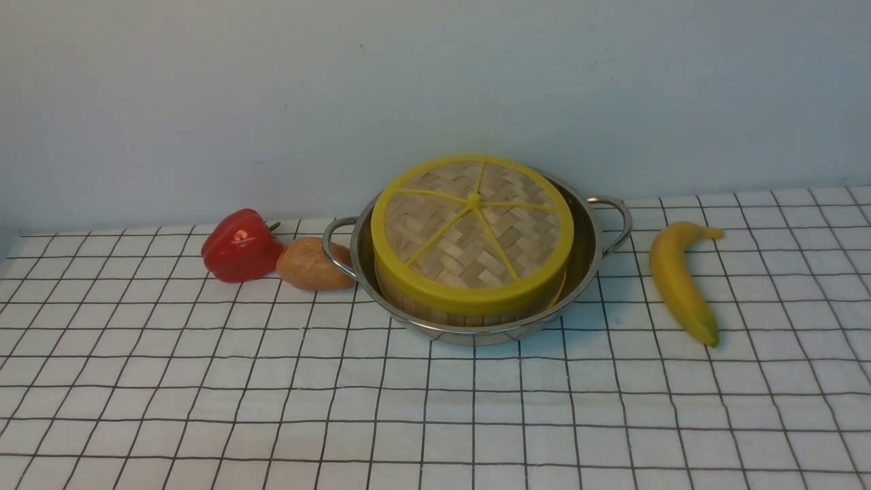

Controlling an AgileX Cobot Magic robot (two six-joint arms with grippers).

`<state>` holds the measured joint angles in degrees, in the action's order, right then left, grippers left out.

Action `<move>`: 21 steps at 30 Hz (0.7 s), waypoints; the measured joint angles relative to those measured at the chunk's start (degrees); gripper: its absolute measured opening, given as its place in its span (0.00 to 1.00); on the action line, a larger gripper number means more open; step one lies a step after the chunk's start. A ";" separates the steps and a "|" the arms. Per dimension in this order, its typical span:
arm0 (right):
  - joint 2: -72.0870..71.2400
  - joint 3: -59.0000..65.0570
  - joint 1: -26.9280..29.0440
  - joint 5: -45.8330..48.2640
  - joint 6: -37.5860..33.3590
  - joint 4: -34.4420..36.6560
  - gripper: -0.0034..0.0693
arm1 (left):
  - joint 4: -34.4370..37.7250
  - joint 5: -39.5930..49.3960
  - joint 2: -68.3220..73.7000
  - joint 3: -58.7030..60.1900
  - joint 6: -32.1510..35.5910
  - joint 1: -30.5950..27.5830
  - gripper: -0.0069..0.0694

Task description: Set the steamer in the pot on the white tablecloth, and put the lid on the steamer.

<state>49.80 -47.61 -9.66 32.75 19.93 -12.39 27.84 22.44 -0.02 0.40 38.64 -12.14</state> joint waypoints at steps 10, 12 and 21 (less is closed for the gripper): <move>-33.45 35.35 11.83 -21.86 0.84 -2.68 0.18 | 0.00 0.00 0.00 0.00 0.00 0.00 0.41; -35.56 37.17 12.35 -21.86 0.84 -2.78 0.19 | 0.00 0.00 0.00 0.00 0.00 0.00 0.41; -48.72 47.74 13.19 -17.99 0.78 -3.14 0.23 | 0.00 0.00 0.00 0.00 0.00 0.00 0.41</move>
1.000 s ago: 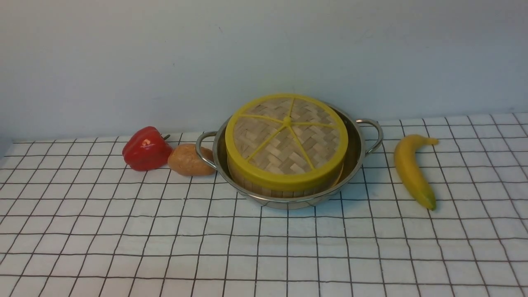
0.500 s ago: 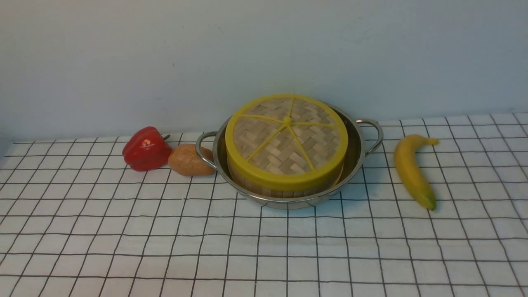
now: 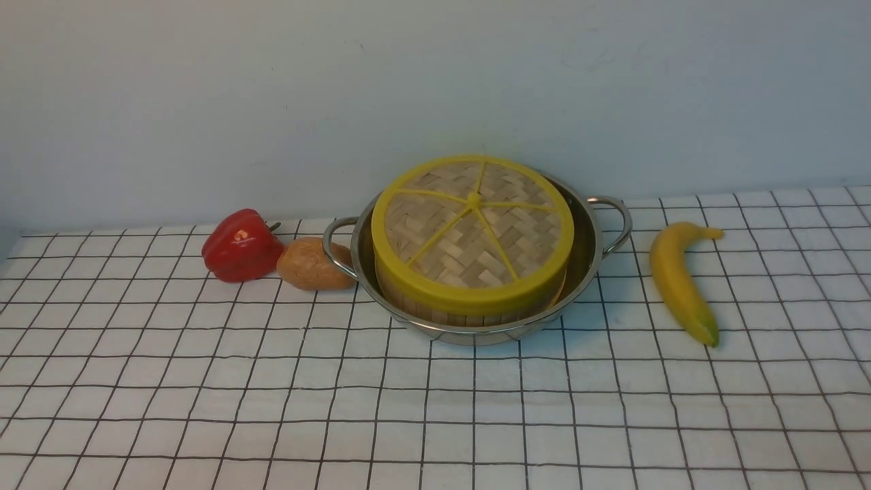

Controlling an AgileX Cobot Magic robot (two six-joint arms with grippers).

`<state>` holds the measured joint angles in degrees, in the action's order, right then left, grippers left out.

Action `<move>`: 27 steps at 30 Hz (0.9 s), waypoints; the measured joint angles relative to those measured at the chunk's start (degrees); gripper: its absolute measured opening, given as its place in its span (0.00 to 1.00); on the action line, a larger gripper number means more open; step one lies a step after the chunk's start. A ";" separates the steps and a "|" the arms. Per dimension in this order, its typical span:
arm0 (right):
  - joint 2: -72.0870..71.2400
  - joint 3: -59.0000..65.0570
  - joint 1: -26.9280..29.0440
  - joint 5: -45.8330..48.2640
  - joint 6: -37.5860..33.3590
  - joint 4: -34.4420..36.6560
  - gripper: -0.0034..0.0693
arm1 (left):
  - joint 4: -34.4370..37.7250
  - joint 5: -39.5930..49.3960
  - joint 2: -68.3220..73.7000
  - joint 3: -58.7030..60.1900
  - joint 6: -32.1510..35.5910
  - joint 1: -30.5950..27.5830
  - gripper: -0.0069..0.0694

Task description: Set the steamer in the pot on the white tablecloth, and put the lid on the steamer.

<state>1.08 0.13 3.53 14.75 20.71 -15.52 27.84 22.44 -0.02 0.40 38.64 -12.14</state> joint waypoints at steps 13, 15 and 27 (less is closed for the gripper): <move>-0.77 0.36 -1.17 5.34 -1.65 2.87 0.28 | 0.00 0.00 0.00 0.00 0.00 0.00 0.41; -0.77 0.36 -1.17 5.34 -1.65 2.87 0.29 | 0.00 0.00 0.00 0.00 0.00 0.00 0.41; -0.77 0.36 -1.17 4.88 -1.47 3.07 0.34 | 0.00 0.00 0.00 0.00 0.00 0.00 0.41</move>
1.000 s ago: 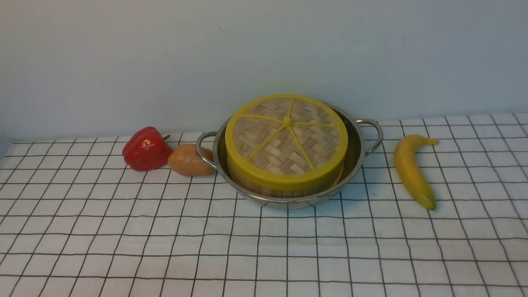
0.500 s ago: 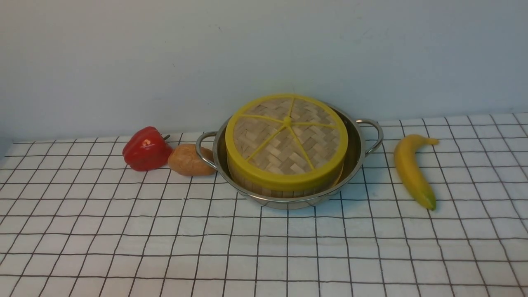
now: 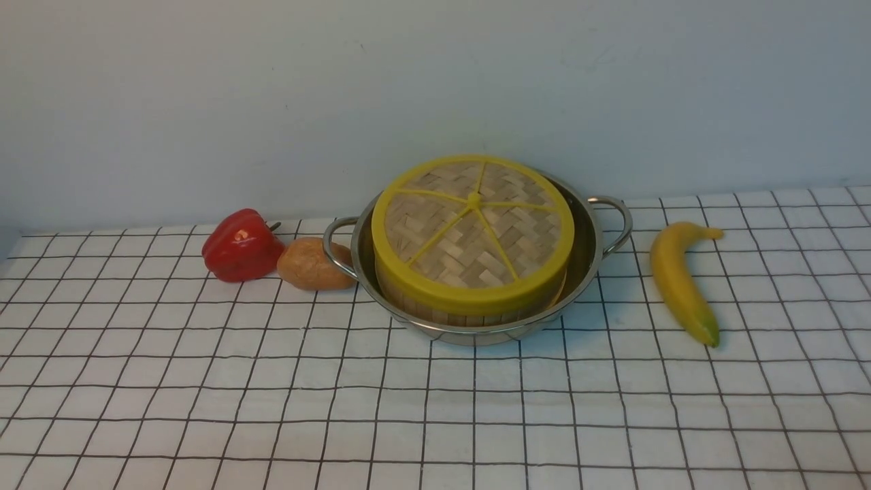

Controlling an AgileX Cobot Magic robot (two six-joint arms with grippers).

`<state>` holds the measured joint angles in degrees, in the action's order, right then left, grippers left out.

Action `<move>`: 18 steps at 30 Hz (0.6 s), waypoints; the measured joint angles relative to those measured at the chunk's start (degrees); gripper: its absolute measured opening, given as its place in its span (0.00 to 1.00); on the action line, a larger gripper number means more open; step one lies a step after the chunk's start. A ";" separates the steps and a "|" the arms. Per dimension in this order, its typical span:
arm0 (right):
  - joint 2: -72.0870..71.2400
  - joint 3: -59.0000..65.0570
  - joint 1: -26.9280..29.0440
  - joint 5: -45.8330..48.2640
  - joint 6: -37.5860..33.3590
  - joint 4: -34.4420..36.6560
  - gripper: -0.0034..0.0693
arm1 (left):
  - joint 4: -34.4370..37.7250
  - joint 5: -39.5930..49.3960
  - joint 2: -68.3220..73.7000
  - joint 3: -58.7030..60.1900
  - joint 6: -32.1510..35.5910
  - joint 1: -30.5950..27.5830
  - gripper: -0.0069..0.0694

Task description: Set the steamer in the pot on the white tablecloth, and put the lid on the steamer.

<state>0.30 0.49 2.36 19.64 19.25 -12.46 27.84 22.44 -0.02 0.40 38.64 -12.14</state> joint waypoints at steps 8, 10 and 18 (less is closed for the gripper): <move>0.00 0.00 0.00 0.00 -0.01 0.00 0.37 | 0.00 0.00 0.00 0.00 0.00 0.34 0.41; 0.00 0.00 0.00 0.00 -0.01 0.00 0.38 | 0.00 0.00 0.00 0.00 0.00 0.37 0.41; 0.00 0.00 0.00 0.00 -0.01 0.00 0.38 | 0.00 0.00 0.00 0.00 0.00 0.37 0.41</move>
